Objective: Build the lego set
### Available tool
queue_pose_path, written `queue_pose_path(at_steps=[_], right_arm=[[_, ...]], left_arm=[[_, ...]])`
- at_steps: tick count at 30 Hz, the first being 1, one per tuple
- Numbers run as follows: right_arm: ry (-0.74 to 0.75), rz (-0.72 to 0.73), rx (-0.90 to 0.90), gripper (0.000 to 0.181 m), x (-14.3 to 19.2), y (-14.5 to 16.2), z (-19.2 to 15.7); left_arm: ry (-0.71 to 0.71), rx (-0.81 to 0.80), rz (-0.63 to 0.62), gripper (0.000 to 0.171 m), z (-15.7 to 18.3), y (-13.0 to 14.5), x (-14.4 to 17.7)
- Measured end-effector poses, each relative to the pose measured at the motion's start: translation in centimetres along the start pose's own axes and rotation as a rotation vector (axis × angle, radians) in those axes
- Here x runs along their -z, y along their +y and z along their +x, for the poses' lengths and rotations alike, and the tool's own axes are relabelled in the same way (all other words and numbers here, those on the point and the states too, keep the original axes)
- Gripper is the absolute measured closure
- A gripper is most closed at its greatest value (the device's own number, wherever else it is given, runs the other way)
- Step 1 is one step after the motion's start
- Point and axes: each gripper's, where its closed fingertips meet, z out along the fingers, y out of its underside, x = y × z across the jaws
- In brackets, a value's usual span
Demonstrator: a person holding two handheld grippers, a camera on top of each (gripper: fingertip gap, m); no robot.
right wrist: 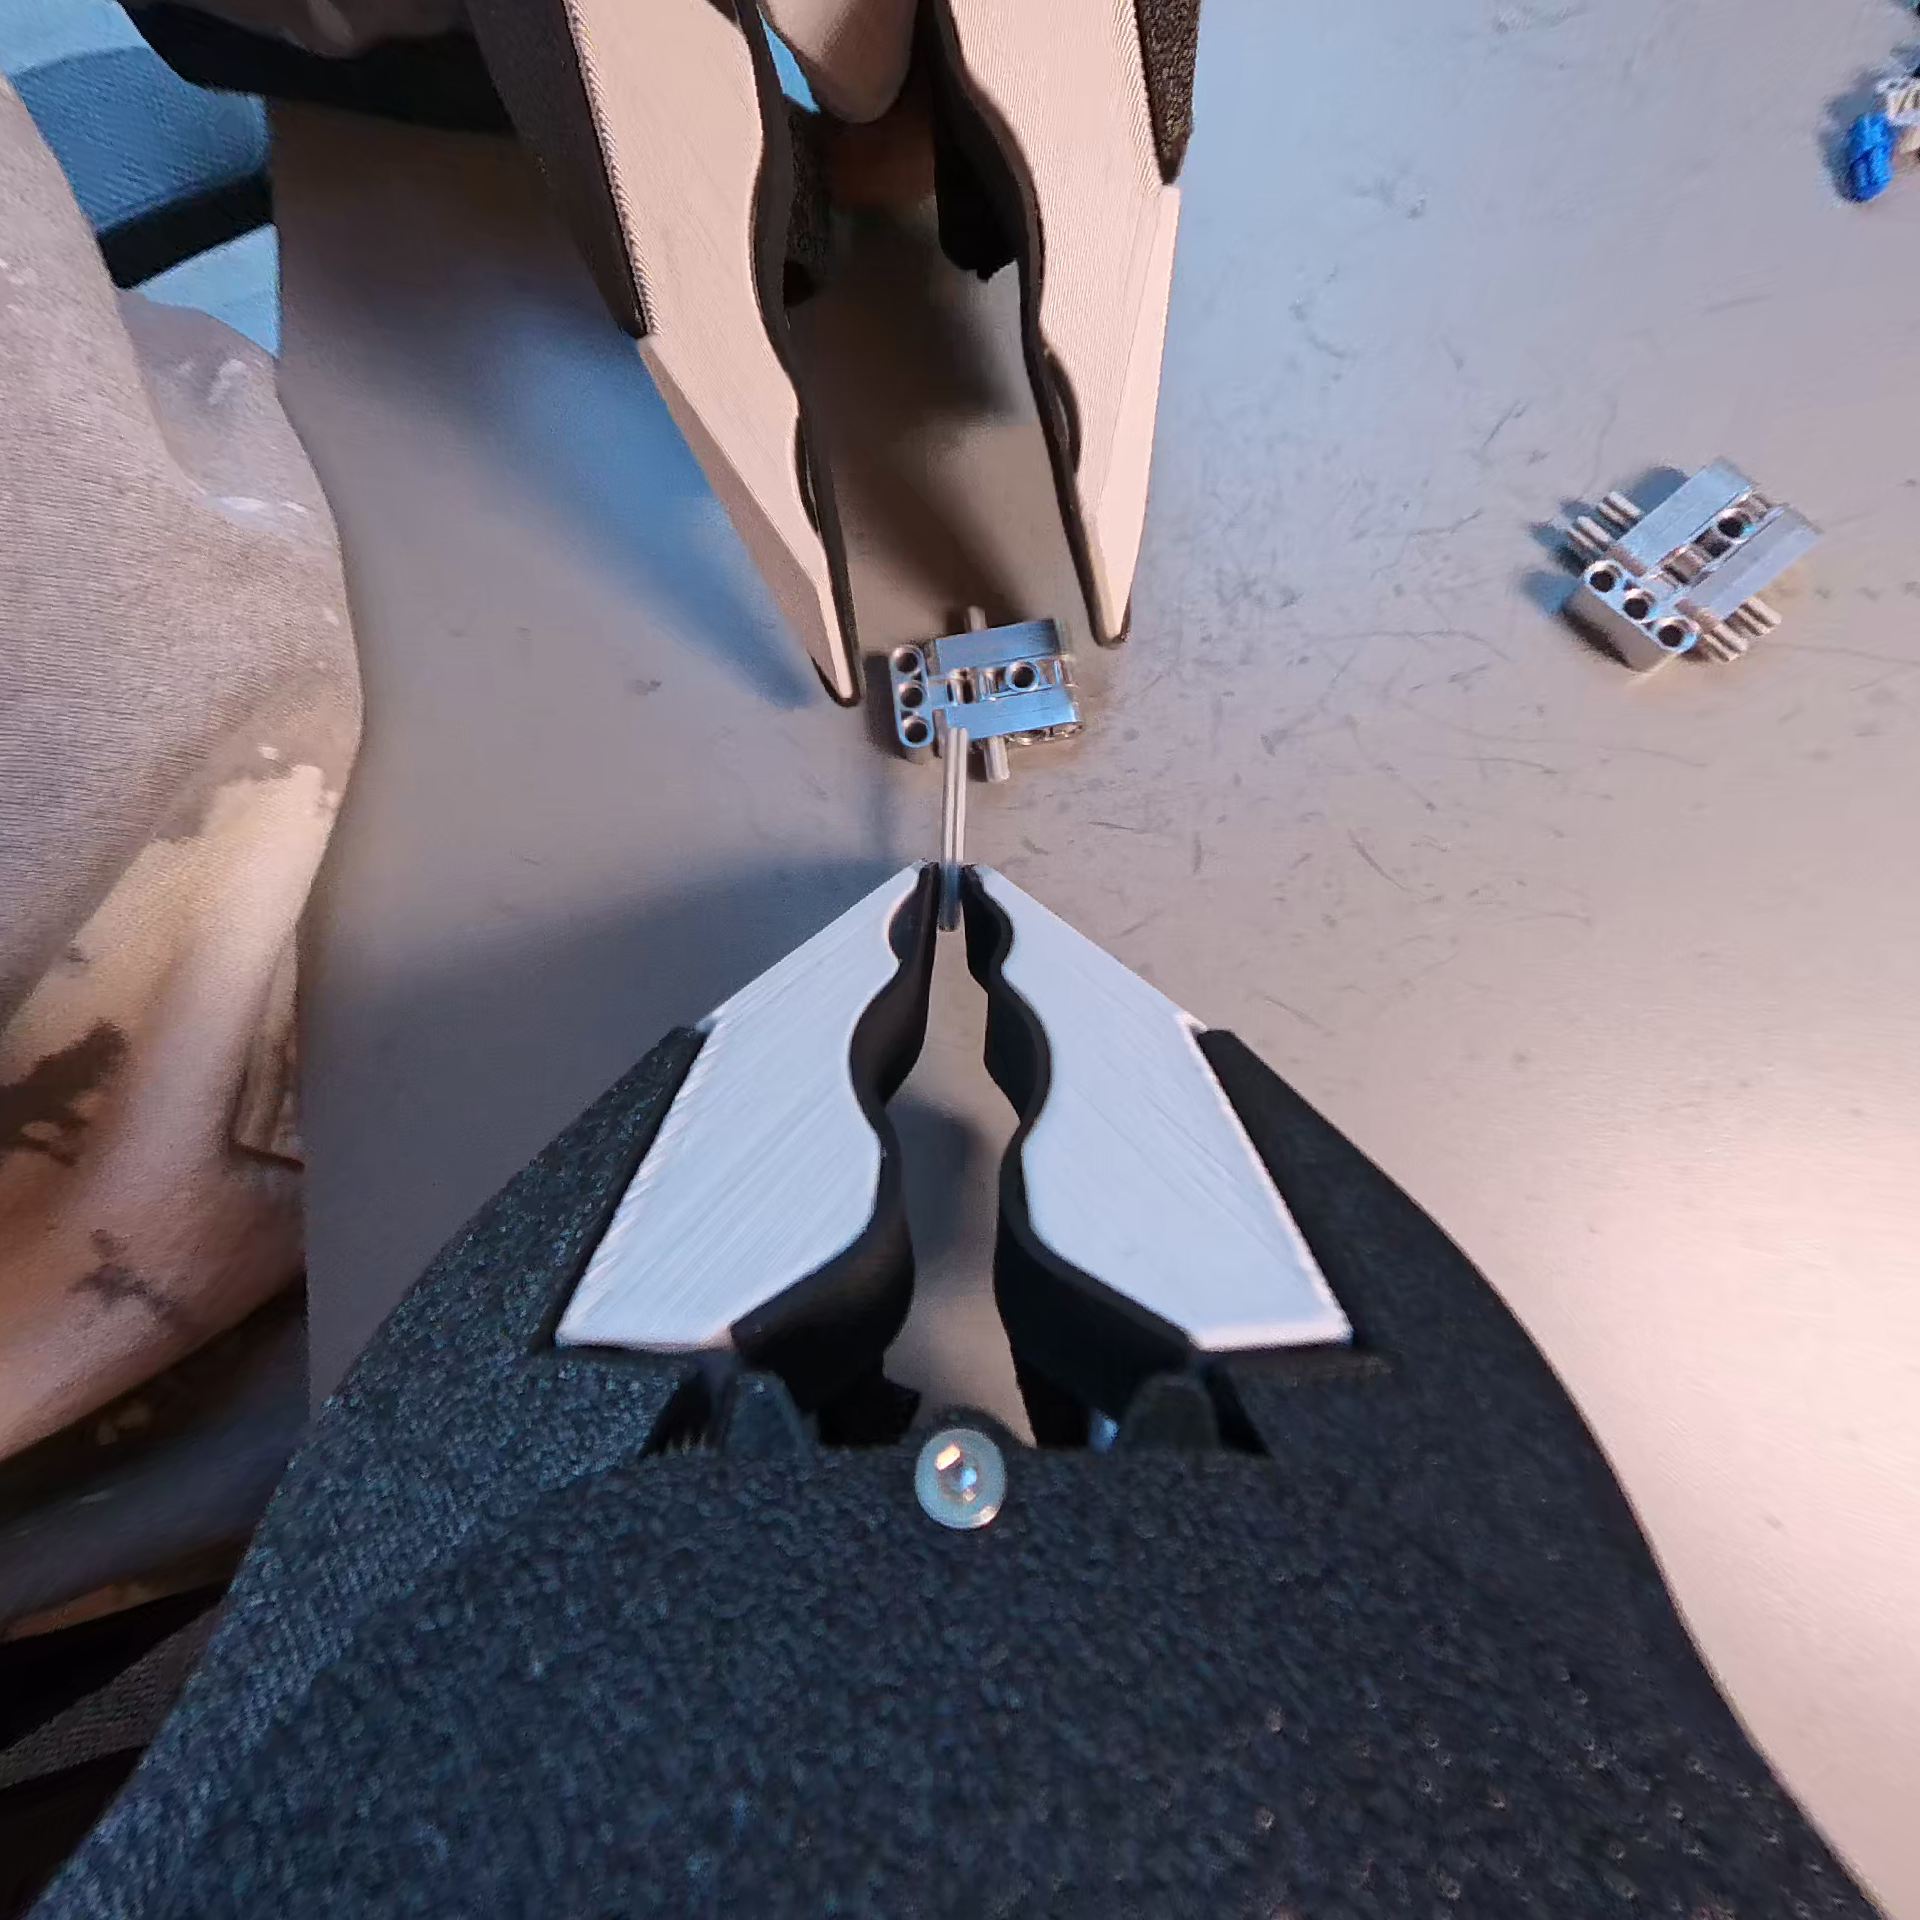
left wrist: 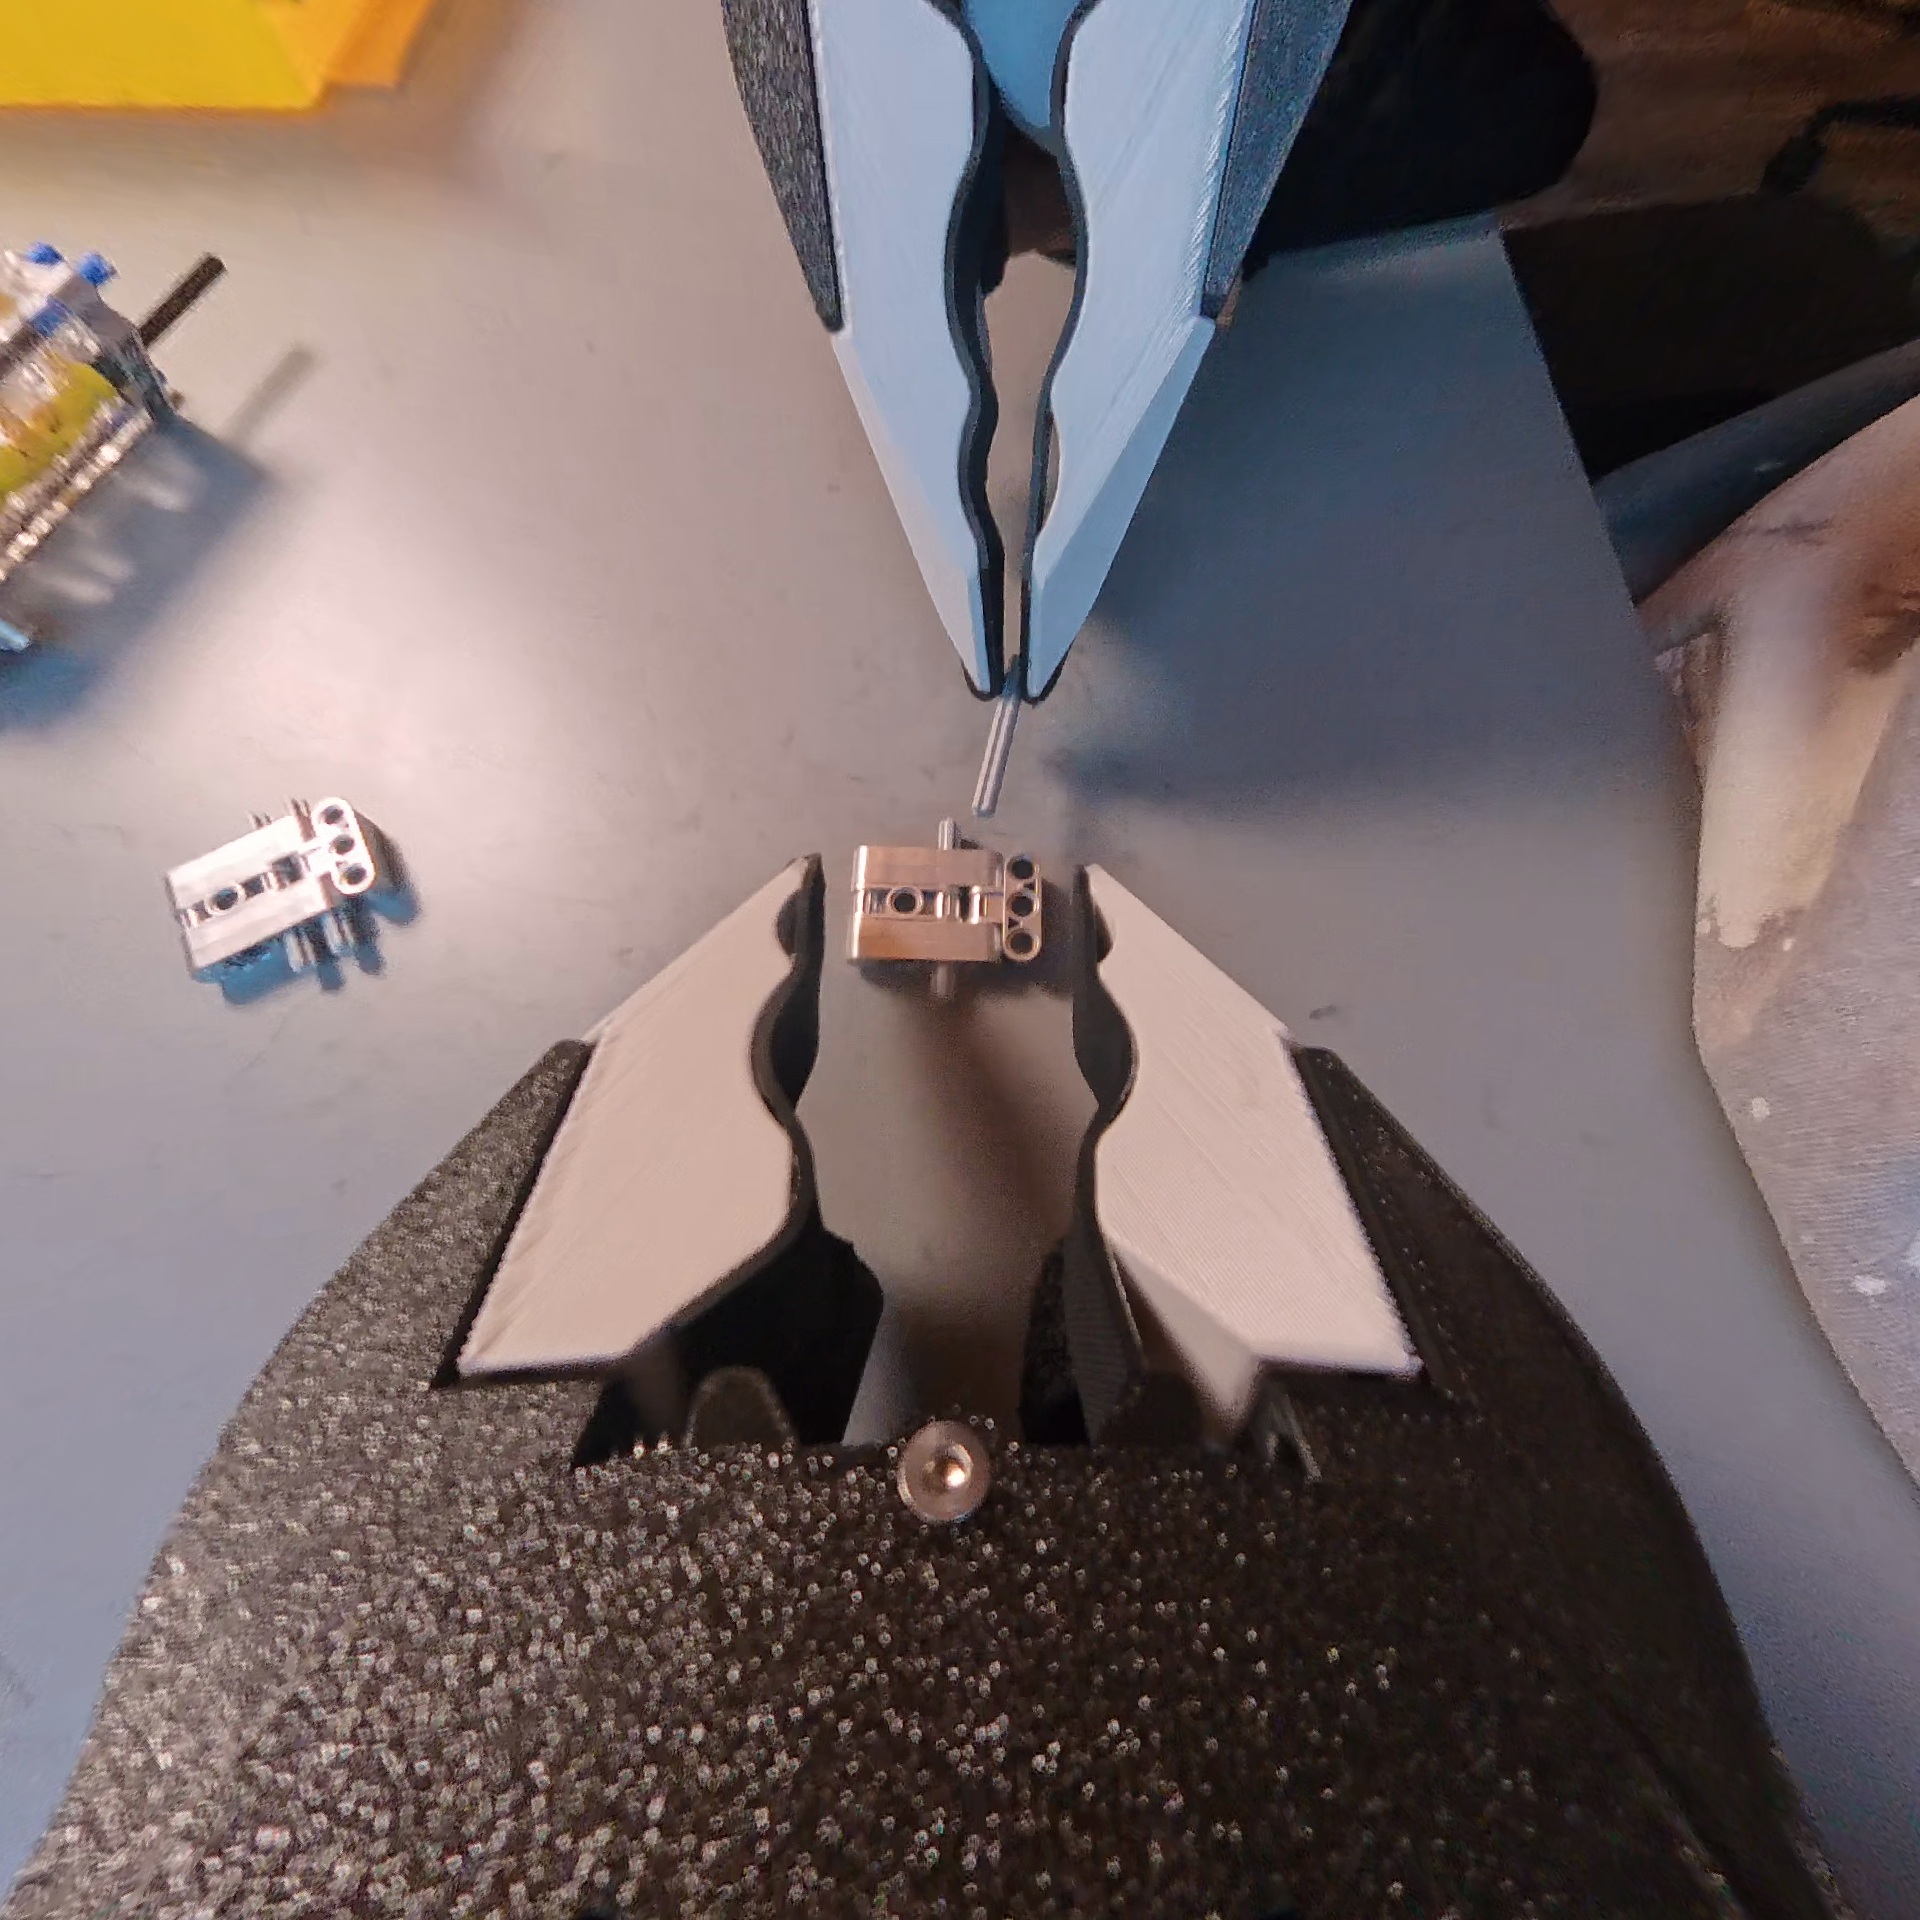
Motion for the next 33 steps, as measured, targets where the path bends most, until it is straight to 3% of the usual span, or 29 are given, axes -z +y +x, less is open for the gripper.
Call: queue_pose_path(at_steps=[10,13,17,22,33], right_arm=[[-0.112,0.099,-0.06,0.179,1.0,-2.4,-2.1],[-0.122,0.11,-0.077,0.179,1.1,-2.7,-2.2],[-0.102,0.128,-0.053,0.179,1.4,-2.9,-2.3],[0.061,0.191,0.188,0.172,2.4,-3.4,-2.4],[0.135,0.211,0.26,0.178,2.8,-3.4,-2.6]], left_arm=[[-0.049,-0.245,0.055,0.169,1.9,-2.3,0.8],[-0.048,-0.256,0.06,0.169,2.2,-2.5,0.9],[0.035,-0.139,0.087,0.17,2.7,-2.7,1.0],[0.208,0.111,0.207,0.17,3.0,-3.9,2.0],[0.255,0.153,0.219,0.17,3.3,-4.1,1.7]])
